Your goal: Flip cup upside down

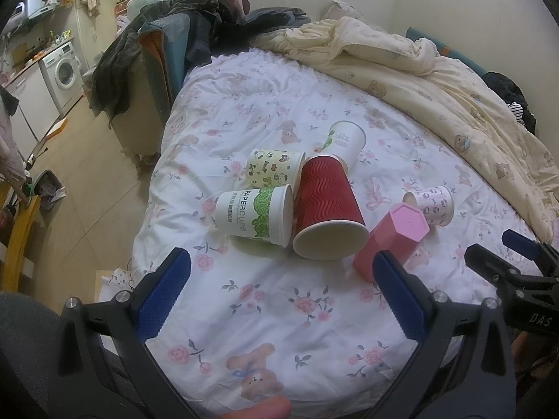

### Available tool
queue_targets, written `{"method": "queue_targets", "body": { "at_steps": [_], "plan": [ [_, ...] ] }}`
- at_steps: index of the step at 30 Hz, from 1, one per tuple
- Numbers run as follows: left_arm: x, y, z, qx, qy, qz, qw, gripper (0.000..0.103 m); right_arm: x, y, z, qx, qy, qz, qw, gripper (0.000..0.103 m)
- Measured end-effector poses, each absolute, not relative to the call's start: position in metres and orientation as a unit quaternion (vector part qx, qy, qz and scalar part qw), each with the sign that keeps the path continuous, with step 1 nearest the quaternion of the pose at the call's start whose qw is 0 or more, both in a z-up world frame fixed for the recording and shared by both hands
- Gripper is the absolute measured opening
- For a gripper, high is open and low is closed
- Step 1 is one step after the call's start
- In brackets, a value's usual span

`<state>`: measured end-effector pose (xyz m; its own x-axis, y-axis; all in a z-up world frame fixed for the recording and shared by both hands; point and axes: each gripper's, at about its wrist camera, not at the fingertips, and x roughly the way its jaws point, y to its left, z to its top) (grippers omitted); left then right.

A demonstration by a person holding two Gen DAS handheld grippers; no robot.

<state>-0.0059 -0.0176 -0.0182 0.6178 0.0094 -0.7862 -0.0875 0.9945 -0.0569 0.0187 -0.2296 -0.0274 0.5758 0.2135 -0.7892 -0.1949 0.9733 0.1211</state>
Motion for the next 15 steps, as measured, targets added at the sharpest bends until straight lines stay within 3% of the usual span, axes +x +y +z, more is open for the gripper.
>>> {"method": "queue_targets", "body": {
  "at_steps": [15],
  "plan": [
    [-0.0083,-0.0124,-0.023,-0.046,0.439,0.032,0.897,0.103,0.0189,-0.2298,-0.0286,0.01,0.449,0.112,0.887,0.103]
  ]
}}
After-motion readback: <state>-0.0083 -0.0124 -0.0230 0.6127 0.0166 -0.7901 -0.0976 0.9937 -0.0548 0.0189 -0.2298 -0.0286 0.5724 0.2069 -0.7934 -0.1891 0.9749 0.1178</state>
